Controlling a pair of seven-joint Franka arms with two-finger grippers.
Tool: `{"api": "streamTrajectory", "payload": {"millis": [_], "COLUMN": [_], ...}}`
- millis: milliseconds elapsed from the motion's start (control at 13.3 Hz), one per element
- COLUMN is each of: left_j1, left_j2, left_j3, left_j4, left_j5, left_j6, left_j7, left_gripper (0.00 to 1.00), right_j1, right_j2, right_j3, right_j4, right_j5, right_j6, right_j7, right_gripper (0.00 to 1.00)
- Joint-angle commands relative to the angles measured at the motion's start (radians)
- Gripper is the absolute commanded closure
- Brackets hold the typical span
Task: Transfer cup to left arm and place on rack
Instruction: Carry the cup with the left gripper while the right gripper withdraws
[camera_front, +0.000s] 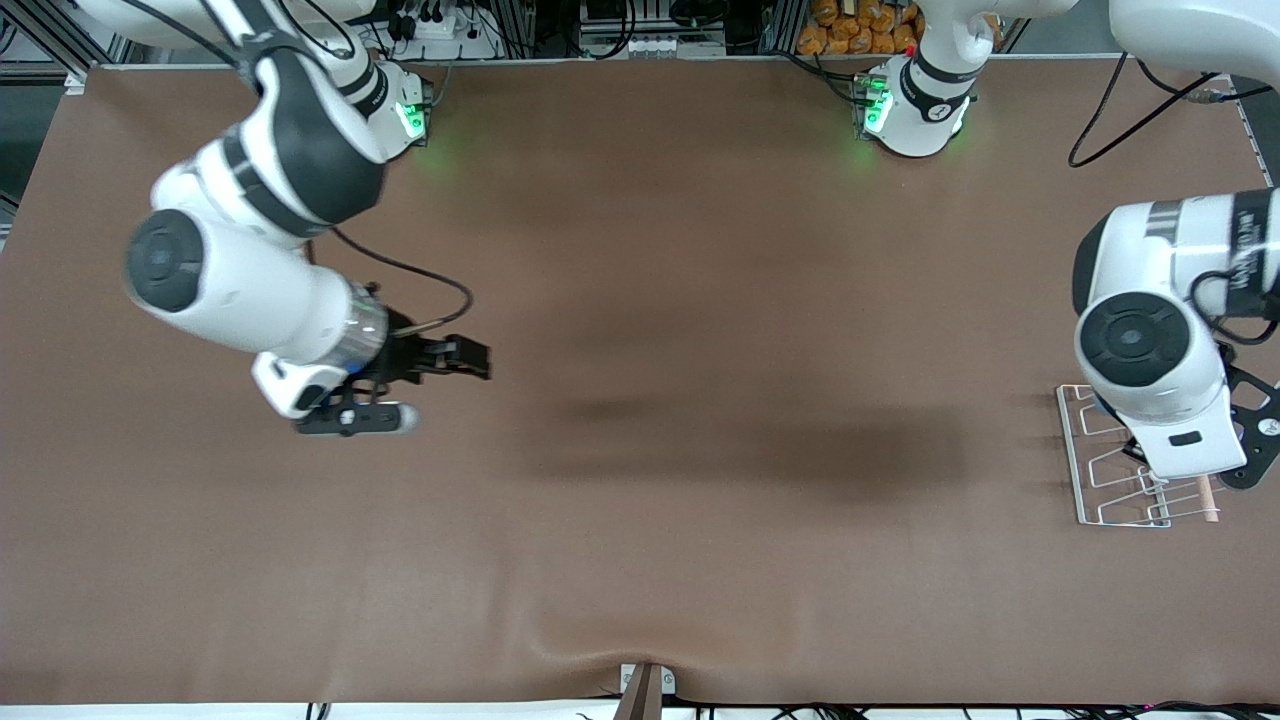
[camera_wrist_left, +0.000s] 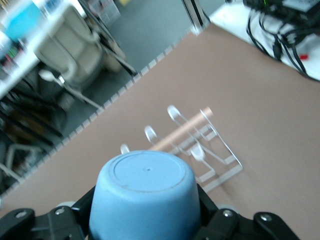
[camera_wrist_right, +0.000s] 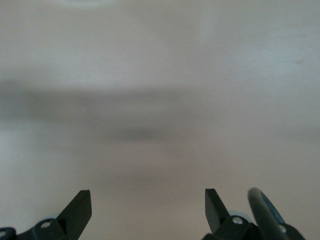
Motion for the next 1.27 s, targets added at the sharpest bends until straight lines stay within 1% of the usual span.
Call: {"api": "streamTrajectory", "payload": {"millis": [0,75,150,225,375,450,524,674,749,824,899,1049,1124,1199], "left_j1": [-0.020,-0.014,-0.008,-0.006,-0.005,-0.009,-0.015,-0.009,-0.005,0.000,0.024,0.034,0.035,0.038], "left_j2": [0.015,0.016,0.021,0.023,0.032,0.035,0.033,0.033,0.038,0.042,0.044,0.068,0.067,0.070], "left_j3": [0.006,0.005,0.005,0.005,0.005,0.006,0.005,0.005,0.005,0.008,0.008,0.005,0.002,0.002], "left_j4": [-0.001,-0.005,-0.011,-0.011,-0.031,-0.068,-0.096,-0.114,-0.120,-0.132,-0.149,-0.174,-0.166,-0.162], "left_j5": [0.136,0.178,0.194,0.194,0.197,0.200,0.211,0.220,0.231,0.245,0.280,0.350,0.348,0.348], "left_j6": [-0.058,-0.069,-0.071,-0.084,-0.107,-0.111,-0.117,-0.117,-0.117,-0.117,-0.117,-0.115,-0.115,-0.114], "left_j7": [-0.029,-0.032,-0.037,-0.044,-0.110,-0.173,-0.234,-0.262,-0.271,-0.287,-0.296,-0.409,-0.435,-0.457], "left_gripper": [0.99,0.99,1.00,1.00,0.86,1.00,1.00,1.00,1.00,1.00,1.00,0.97,0.83,0.73], "right_j1": [-0.103,-0.145,-0.176,-0.171,-0.096,-0.091,-0.090,-0.056,-0.041,-0.024,-0.019,-0.013,-0.013,-0.013], "right_j2": [-0.102,-0.142,-0.182,-0.224,-0.288,-0.320,-0.346,-0.395,-0.401,-0.407,-0.423,-0.424,-0.427,-0.432], "right_j3": [0.012,0.012,0.008,-0.047,-0.225,-0.299,-0.345,-0.422,-0.463,-0.492,-0.502,-0.503,-0.499,-0.491], "right_j4": [-0.123,-0.163,-0.198,-0.226,-0.237,-0.237,-0.237,-0.227,-0.223,-0.211,-0.207,-0.199,-0.173,-0.148], "right_j5": [-0.014,-0.015,-0.017,-0.029,-0.037,-0.037,-0.047,-0.141,-0.141,-0.143,-0.143,-0.143,-0.141,-0.140], "right_j6": [0.000,0.000,-0.003,-0.020,-0.090,-0.122,-0.150,-0.224,-0.263,-0.305,-0.320,-0.345,-0.374,-0.400], "right_j7": [-0.104,-0.145,-0.177,-0.213,-0.288,-0.344,-0.383,-0.386,-0.383,-0.377,-0.370,-0.296,-0.275,-0.258], "right_gripper": [0.00,0.00,0.00,0.00,0.00,0.00,0.00,0.00,0.00,0.00,0.00,0.00,0.00,0.00]}}
